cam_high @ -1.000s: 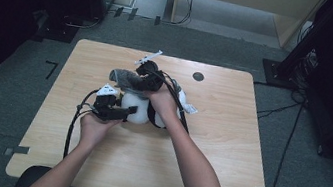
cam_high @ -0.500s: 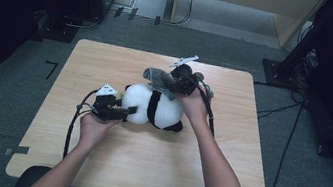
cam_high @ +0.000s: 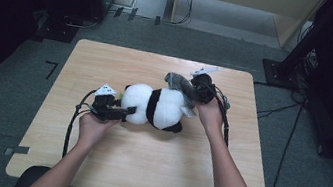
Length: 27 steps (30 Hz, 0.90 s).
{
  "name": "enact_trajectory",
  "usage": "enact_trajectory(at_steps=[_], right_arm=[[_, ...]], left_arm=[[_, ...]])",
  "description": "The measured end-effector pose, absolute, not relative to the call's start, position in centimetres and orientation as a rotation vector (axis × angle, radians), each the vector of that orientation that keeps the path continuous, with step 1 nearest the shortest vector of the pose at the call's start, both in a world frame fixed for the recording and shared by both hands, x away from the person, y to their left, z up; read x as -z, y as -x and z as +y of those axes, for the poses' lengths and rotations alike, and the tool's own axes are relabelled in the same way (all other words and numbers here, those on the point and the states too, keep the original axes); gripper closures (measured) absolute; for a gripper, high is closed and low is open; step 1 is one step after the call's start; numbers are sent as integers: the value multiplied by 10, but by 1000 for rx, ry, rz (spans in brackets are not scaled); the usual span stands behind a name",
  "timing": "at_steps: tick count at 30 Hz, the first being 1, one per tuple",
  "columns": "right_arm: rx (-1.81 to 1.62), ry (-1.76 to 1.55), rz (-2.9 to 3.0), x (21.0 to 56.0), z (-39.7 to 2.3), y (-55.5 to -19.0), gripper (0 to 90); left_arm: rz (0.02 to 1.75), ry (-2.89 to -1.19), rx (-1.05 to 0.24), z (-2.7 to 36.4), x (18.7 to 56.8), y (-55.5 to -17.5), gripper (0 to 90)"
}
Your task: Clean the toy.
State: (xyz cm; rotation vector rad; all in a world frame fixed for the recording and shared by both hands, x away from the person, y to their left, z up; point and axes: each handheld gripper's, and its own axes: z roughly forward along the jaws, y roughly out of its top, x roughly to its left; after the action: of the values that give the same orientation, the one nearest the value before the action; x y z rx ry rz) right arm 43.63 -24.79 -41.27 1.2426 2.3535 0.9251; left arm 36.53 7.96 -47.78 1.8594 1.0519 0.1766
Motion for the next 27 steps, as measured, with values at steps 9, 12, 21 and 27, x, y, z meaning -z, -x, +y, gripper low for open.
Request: enact_trajectory(at_steps=[9,12,21,27], right_arm=[[-899,-1275,2353,419,-259,-437,757],[-933,-1238,2333,410,-260,-432,755],[-1047,-1193,2265,376,-272,-402,752],[-1084,-1178,2289,385,-267,-380,750]], left_arm=[[1057,-1869,-167,81,477,-365,407],[1055,-1882,-178,84,476,-364,406],[1092,-1866,-200,91,474,-365,409],[1085,-1870,-198,91,475,-364,405]])
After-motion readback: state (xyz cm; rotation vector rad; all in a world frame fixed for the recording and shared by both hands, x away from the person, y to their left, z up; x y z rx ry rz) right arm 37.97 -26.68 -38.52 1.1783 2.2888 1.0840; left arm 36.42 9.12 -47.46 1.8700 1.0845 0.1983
